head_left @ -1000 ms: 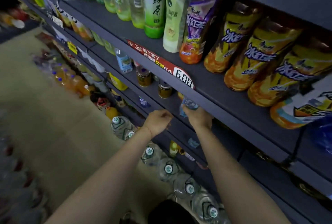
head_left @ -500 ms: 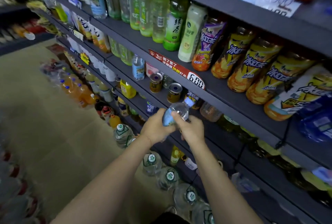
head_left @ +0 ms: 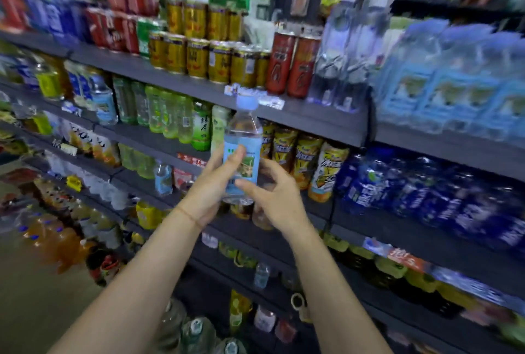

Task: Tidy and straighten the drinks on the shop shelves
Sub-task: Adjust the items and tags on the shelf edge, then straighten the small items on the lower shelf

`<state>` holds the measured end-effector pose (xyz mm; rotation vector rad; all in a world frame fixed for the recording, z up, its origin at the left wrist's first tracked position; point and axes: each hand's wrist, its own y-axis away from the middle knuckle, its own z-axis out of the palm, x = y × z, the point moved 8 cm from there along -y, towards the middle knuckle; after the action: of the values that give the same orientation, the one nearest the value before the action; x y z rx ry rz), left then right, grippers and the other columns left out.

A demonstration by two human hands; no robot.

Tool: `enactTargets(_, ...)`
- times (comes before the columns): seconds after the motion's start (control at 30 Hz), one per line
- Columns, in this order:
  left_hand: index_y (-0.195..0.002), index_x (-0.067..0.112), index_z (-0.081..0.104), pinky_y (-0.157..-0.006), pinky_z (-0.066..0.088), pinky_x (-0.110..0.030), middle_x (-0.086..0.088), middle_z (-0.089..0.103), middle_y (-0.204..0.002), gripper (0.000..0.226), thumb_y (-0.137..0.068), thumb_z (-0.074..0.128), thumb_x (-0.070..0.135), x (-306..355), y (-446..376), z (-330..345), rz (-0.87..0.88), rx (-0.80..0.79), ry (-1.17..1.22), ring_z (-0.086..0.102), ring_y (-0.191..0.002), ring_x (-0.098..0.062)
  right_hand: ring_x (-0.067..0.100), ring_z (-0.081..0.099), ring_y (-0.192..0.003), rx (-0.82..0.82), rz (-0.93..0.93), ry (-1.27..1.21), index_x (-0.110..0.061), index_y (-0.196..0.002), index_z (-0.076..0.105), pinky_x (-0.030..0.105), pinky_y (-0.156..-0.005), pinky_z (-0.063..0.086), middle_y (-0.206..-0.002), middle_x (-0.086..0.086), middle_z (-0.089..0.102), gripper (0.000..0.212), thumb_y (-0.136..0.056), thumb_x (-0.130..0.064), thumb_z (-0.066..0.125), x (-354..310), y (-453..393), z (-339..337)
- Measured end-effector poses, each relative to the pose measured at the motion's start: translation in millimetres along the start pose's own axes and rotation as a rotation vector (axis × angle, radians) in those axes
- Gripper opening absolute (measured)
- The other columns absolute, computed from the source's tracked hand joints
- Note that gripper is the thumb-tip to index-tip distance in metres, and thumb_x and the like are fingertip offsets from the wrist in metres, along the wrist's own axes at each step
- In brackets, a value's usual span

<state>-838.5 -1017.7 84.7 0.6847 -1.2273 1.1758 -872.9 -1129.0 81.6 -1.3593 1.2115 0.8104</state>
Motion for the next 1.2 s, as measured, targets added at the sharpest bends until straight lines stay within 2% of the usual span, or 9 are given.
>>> enactTargets(0.13,-0.114,0.042,0.053,-0.077,0.052,-0.014,0.031,0.07,-0.096,0.02,-0.096,0.045,0.049,36.1,-14.9,109.3,0.102,-0.146,-0.117,0.066,-0.092,0.011,0.004,0.059,-0.065,0.156,-0.149,0.099,-0.045,-0.111,0.058,0.027,-0.06,0.05,-0.104,-0.009,0.07,0.033,-0.086,-0.03,0.074,-53.6,17.0,-98.5)
enactTargets(0.3,-0.138,0.021,0.05,-0.112,0.039,-0.043,-0.002,0.06,-0.137,0.06,-0.099,0.026,0.06,45.6,-42.9,222.9,0.219,-0.183,-0.047,0.055,-0.127,-0.016,0.015,0.051,-0.057,0.425,-0.226,0.25,-0.025,-0.139,0.049,0.028,-0.054,0.046,-0.106,0.003,0.068,0.055,-0.09,-0.034,0.069,-89.2,40.1,-232.6)
enactTargets(0.4,-0.15,0.025,0.03,-0.119,0.025,-0.038,0.002,0.035,-0.156,0.053,-0.102,0.043,0.043,27.9,-61.3,264.1,0.28,-0.104,-0.29,0.033,-0.143,-0.013,0.021,0.057,-0.066,0.573,-0.26,0.305,-0.018,-0.149,0.039,0.019,-0.056,0.046,-0.104,-0.013,0.061,0.068,-0.091,-0.037,0.068,-107.2,51.8,-301.6)
enactTargets(0.53,-0.156,0.027,0.002,-0.121,0.007,-0.038,0.003,-0.001,-0.165,0.085,-0.095,0.059,0.041,-0.4,-73.7,292.6,0.376,-0.019,-0.695,0.001,-0.151,-0.017,0.006,0.049,-0.067,0.609,-0.291,0.422,-0.018,-0.135,0.051,0.012,-0.058,0.037,-0.095,-0.025,0.052,0.046,-0.095,-0.036,0.063,-117.3,48.1,-356.7)
enactTargets(0.73,-0.156,0.028,-0.006,-0.121,0.0,-0.042,0.006,-0.016,-0.164,0.086,-0.096,0.052,0.047,-11.8,-72.3,296.3,0.435,0.046,-0.886,-0.009,-0.151,-0.02,0.037,0.057,-0.104,0.529,-0.076,0.53,-0.004,-0.12,0.056,0.049,-0.082,0.048,-0.116,0.017,0.061,0.041,-0.097,-0.038,0.059,-91.8,10.5,-378.5)
enactTargets(0.87,-0.157,0.026,-0.005,-0.121,0.0,-0.043,0.005,-0.015,-0.164,0.086,-0.096,0.053,0.045,-10.8,-76.0,297.2,0.411,0.04,-0.89,-0.009,-0.151,-0.021,0.035,0.054,-0.09,0.472,0.025,0.658,-0.001,-0.112,0.05,0.039,-0.066,0.039,-0.102,0.017,0.055,0.04,-0.1,-0.039,0.053,-84.4,-1.7,-378.0)
enactTargets(1.0,-0.157,0.026,-0.004,-0.121,0.0,-0.042,0.004,-0.014,-0.164,0.085,-0.096,0.054,0.044,-10.9,-75.1,296.7,0.401,0.043,-0.892,-0.009,-0.151,-0.021,0.031,0.046,-0.125,0.501,0.034,0.769,-0.001,-0.132,0.046,0.036,-0.086,0.039,-0.152,0.018,0.033,0.049,-0.1,-0.039,0.051,-82.8,-0.1,-376.0)
enactTargets(1.1,-0.157,0.026,-0.003,-0.121,0.001,-0.042,0.004,-0.014,-0.164,0.086,-0.096,0.055,0.042,-9.9,-74.2,297.7,0.394,0.014,-0.894,-0.009,-0.151,-0.021,0.028,0.053,-0.115,0.713,-0.127,0.729,-0.005,-0.147,0.035,0.04,-0.096,0.048,-0.145,0.014,0.032,0.059,-0.099,-0.029,0.058,-88.1,16.2,-371.9)
enactTargets(1.2,-0.157,0.028,0.01,-0.121,0.007,-0.038,0.007,-0.002,-0.165,0.078,-0.096,0.059,0.033,-2.0,-69.5,289.3,0.355,-0.04,-0.844,-0.002,-0.151,-0.014,0.022,0.055,-0.086,0.95,-0.533,0.745,-0.005,-0.122,0.056,0.035,-0.073,0.048,-0.115,0.011,0.051,0.03,-0.093,-0.012,0.056,-103.0,46.6,-340.6)
